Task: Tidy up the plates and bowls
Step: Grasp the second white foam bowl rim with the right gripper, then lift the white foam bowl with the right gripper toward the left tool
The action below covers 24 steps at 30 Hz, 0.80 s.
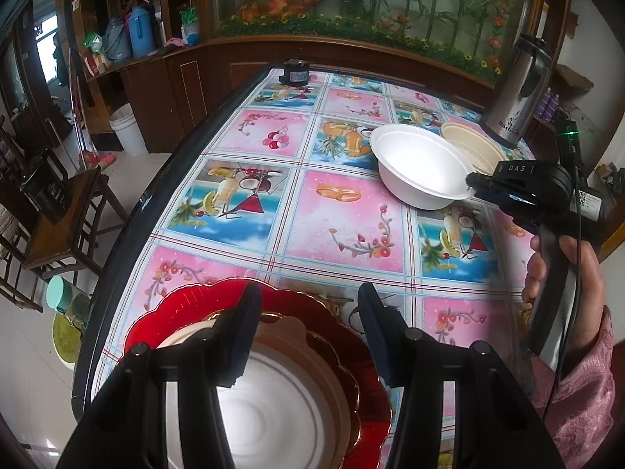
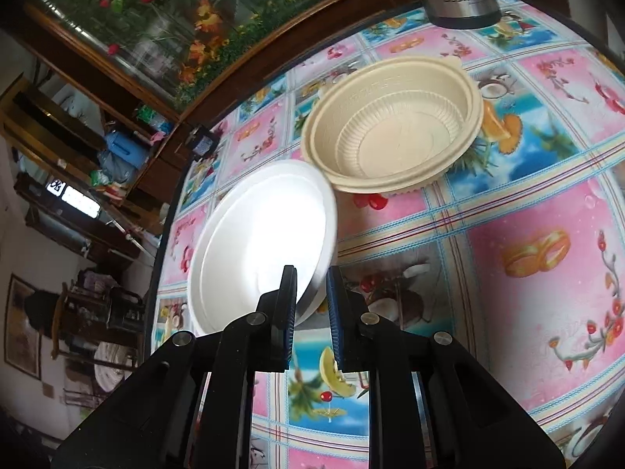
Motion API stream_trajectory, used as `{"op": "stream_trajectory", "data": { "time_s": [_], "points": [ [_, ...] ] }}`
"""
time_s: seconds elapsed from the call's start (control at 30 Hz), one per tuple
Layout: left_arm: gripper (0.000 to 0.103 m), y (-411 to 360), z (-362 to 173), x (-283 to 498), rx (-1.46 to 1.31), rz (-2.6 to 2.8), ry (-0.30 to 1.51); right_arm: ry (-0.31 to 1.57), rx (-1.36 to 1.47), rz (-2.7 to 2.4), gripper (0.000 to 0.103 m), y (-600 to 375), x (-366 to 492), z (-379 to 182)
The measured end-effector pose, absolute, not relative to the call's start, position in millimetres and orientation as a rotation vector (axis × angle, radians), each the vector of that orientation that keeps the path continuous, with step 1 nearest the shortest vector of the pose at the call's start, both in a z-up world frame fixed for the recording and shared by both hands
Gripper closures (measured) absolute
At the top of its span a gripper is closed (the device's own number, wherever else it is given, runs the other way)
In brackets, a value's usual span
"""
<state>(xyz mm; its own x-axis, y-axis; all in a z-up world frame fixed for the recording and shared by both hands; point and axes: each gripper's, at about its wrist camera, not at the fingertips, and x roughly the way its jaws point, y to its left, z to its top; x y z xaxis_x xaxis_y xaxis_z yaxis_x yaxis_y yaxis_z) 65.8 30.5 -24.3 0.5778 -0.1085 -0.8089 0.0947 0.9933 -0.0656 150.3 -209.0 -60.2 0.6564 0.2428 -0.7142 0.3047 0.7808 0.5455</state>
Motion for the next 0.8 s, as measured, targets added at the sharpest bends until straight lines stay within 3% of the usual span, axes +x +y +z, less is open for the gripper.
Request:
{"op": "stream_trajectory", "data": {
  "time_s": [0.43, 0.8],
  "points": [
    [0.052, 19.3, -26.8, 66.7, -0.026, -0.129, 0.983, 0.915, 0.808, -0.021, 0.088, -216.0, 166.0, -72.3],
    [0.052, -6.4, -28.9, 56.2, -0.043, -0.168, 1.028, 0.926, 0.711, -0.009, 0.097, -238.4, 128.3, -53.4]
  ]
}}
